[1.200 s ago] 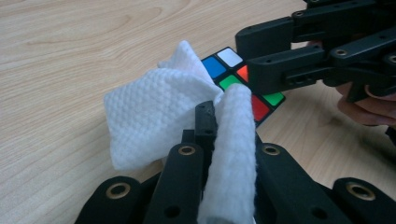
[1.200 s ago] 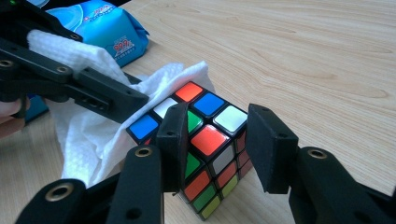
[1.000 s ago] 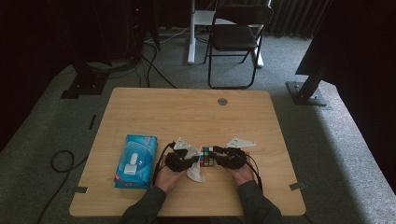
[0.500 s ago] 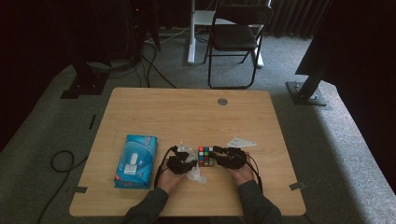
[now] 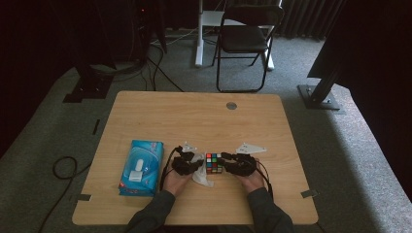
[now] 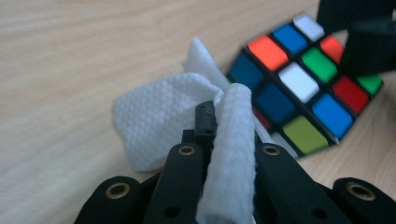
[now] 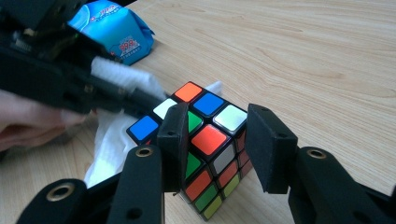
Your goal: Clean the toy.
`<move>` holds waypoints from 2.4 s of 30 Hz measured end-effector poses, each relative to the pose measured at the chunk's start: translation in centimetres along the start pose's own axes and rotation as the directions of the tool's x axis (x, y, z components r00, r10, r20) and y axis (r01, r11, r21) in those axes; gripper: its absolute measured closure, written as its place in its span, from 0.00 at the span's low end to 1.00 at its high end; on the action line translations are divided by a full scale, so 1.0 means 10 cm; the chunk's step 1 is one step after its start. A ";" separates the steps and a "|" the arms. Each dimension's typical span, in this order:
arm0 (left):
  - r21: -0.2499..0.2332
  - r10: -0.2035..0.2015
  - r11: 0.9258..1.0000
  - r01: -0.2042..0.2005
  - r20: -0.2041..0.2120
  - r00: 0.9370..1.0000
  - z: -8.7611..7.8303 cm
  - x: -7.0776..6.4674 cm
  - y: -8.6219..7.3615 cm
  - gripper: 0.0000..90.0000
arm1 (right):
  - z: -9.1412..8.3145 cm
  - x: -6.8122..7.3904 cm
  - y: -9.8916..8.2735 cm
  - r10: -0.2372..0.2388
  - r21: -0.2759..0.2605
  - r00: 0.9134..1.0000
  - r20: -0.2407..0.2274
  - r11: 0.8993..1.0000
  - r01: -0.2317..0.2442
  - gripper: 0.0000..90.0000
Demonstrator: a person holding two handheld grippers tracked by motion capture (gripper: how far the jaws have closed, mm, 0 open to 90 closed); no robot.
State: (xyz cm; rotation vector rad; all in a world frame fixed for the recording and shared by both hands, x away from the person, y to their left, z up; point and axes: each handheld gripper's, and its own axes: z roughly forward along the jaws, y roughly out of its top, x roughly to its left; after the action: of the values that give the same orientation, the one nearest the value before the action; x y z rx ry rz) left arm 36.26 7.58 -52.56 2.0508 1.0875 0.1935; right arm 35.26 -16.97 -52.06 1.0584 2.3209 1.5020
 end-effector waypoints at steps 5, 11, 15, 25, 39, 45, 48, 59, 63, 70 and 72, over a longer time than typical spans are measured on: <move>-0.057 -0.036 0.998 0.038 0.030 0.999 -0.03 0.07 0.06 0.96 | 0.00 0.01 0.00 -0.015 0.006 1.000 -0.015 1.000 0.015 0.67; -0.081 -0.040 0.996 0.044 0.057 0.998 0.00 0.08 0.15 0.96 | 0.01 0.03 0.01 -0.029 0.015 0.999 -0.032 0.999 0.029 0.67; -0.091 -0.051 0.994 0.058 0.078 0.996 0.01 0.08 0.17 0.96 | 0.01 0.04 0.01 -0.038 0.020 0.998 -0.042 0.999 0.039 0.66; -0.065 -0.029 0.997 0.036 0.106 0.994 0.01 0.08 0.13 0.96 | 0.00 0.04 0.03 -0.063 0.036 0.998 -0.023 0.997 0.064 0.58; -0.057 -0.008 0.998 0.016 0.128 0.992 -0.05 -0.07 0.03 0.95 | -0.02 0.08 0.08 -0.092 0.041 0.988 0.124 0.995 0.088 0.60; -0.054 0.010 0.999 -0.004 0.117 0.993 -0.06 -0.11 0.03 0.95 | -0.01 0.08 0.09 -0.063 0.035 0.981 0.185 0.998 0.058 0.61; -0.038 0.019 0.999 -0.017 0.058 0.998 -0.05 -0.12 0.01 0.92 | -0.01 0.09 0.09 -0.058 0.037 0.980 0.192 0.998 0.052 0.61; 0.054 0.034 0.998 -0.029 -0.094 0.995 0.01 -0.07 -0.06 0.68 | -0.01 0.09 0.09 -0.052 0.039 0.981 0.189 0.998 0.046 0.60; 0.071 0.048 0.997 -0.040 -0.112 0.993 0.05 -0.08 -0.09 0.62 | -0.02 0.09 0.09 -0.053 0.046 0.982 0.181 0.998 0.046 0.60; 0.107 0.142 0.986 -0.126 -0.158 0.977 0.08 -0.16 -0.07 0.62 | -0.03 0.10 0.10 -0.050 0.055 0.982 0.180 0.998 0.041 0.60; 0.112 0.147 0.985 -0.132 -0.141 0.979 0.08 -0.17 -0.06 0.74 | -0.03 0.10 0.10 -0.049 0.058 0.982 0.182 0.998 0.039 0.60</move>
State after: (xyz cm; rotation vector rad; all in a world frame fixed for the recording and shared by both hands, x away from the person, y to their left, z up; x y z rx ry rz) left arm 35.14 6.01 -53.19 2.2358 1.0612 0.3744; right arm 34.84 -16.33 -50.84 1.1001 2.2533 1.2749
